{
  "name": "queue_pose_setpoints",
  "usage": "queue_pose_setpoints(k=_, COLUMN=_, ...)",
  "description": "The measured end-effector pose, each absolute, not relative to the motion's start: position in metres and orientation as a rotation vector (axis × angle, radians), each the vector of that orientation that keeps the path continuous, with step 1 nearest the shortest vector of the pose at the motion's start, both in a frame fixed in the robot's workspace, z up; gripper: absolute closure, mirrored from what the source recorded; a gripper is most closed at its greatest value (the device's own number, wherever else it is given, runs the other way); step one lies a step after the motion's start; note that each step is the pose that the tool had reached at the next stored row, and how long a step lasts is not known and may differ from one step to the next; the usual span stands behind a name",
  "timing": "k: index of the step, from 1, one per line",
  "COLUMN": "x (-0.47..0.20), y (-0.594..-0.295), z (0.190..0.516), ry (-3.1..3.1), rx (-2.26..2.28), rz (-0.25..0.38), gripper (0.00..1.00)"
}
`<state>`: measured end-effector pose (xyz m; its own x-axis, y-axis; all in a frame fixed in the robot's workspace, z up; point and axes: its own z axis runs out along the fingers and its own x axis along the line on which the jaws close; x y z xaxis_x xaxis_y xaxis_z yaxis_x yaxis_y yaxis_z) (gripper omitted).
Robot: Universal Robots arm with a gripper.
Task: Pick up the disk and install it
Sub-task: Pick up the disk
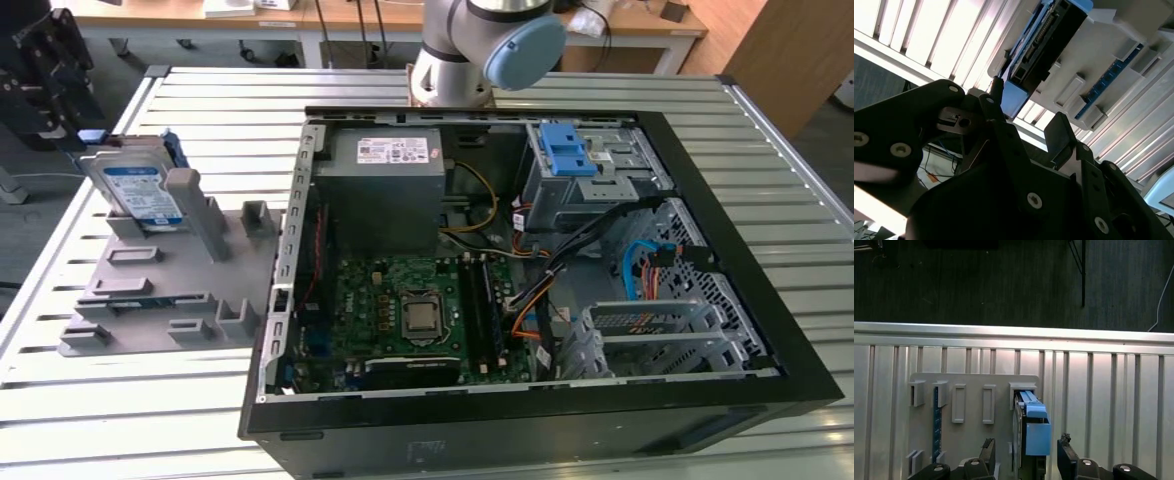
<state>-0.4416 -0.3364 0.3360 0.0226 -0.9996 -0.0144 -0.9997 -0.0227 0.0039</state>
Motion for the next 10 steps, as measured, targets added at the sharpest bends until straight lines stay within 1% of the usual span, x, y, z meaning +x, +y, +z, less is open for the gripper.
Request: queue_pose_setpoints(k=10, x=-0.442, y=-0.335, z=0.324, ry=2.193, rx=-2.239, rz=0.019, gripper=0.40)
